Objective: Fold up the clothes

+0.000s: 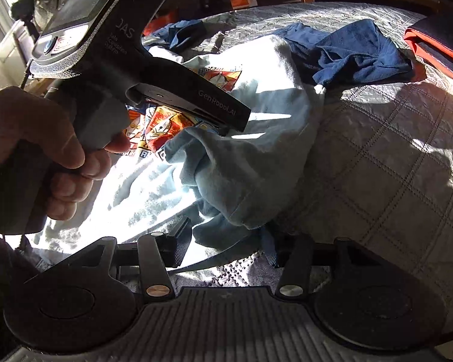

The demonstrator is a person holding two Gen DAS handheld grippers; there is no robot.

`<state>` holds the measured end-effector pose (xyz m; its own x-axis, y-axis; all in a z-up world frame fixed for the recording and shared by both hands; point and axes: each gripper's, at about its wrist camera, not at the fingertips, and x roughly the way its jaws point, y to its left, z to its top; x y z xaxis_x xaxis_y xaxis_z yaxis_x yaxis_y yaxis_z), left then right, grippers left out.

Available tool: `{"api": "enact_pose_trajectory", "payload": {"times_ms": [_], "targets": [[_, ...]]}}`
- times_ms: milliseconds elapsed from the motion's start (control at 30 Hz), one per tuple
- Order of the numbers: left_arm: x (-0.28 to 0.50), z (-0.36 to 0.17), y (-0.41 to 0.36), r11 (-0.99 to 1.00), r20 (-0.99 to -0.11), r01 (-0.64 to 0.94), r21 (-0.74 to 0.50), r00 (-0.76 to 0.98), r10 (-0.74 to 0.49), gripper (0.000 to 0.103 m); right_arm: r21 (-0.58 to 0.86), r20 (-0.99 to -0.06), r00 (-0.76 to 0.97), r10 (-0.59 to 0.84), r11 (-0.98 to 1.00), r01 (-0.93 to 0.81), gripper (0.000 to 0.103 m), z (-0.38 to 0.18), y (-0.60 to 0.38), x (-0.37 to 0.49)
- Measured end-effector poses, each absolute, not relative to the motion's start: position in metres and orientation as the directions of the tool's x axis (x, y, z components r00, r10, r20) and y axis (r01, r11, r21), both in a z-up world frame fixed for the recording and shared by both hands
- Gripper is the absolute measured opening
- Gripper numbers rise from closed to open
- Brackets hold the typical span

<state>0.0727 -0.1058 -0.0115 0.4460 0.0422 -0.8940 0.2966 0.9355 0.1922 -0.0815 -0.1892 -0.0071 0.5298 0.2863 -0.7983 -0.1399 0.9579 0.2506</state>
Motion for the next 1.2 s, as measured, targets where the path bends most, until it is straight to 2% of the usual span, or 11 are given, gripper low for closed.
{"api": "enact_pose_trajectory", "payload": {"times_ms": [67,100,167,533,667,700,767,800,867,1100,1200], "targets": [[0.075,-0.013,-0.105,0.943,-0.896,0.282,0.177,0.443,0.036,0.103,0.16,-0.804,0.548,0.229,0.972,-0.17,0.011,-0.008,-0.183,-0.081],[0.076,-0.013,-0.104,0.946,-0.899,0.275,0.17,0.436,0.034,0.103,0.14,-0.803,0.554,0.219,0.973,-0.182,0.008,-0.009,-0.182,-0.081],[0.076,-0.014,-0.101,0.953,-0.901,0.262,0.151,0.433,0.024,0.103,0.167,-0.798,0.55,0.246,0.967,-0.191,0.004,-0.009,-0.186,-0.082],[0.073,-0.015,-0.102,0.962,-0.889,0.236,0.14,0.458,0.017,0.103,0.23,-0.897,0.33,0.296,0.947,-0.222,0.004,0.014,-0.195,-0.145],[0.075,-0.015,-0.097,0.97,-0.897,0.215,0.111,0.442,0.005,0.103,0.282,-0.887,0.3,0.35,0.927,-0.247,0.025,0.03,-0.2,-0.152],[0.076,-0.015,-0.094,0.973,-0.901,0.207,0.099,0.435,-0.001,0.103,0.308,-0.87,0.327,0.37,0.924,-0.226,0.027,0.037,-0.208,-0.147],[0.078,-0.015,-0.089,0.979,-0.908,0.19,0.077,0.419,-0.01,0.103,0.36,-0.831,0.382,0.404,0.914,-0.186,0.04,0.053,-0.225,-0.135],[0.079,-0.015,-0.086,0.981,-0.91,0.181,0.076,0.415,-0.006,0.103,0.336,-0.826,0.417,0.38,0.925,-0.176,0.044,0.055,-0.23,-0.116],[0.081,-0.011,-0.078,0.985,-0.908,0.154,0.082,0.42,0.01,0.103,0.291,-0.811,0.484,0.328,0.944,-0.154,0.067,0.06,-0.242,-0.077],[0.09,0.015,-0.038,0.999,-0.888,0.04,0.036,0.459,0.014,0.103,0.139,-0.713,0.688,0.135,0.989,-0.05,0.074,0.078,-0.282,0.058],[0.094,0.028,-0.016,0.999,-0.88,-0.004,-0.043,0.473,-0.036,0.102,0.087,-0.739,0.659,0.139,0.99,-0.112,0.074,0.05,-0.271,0.111]]}}
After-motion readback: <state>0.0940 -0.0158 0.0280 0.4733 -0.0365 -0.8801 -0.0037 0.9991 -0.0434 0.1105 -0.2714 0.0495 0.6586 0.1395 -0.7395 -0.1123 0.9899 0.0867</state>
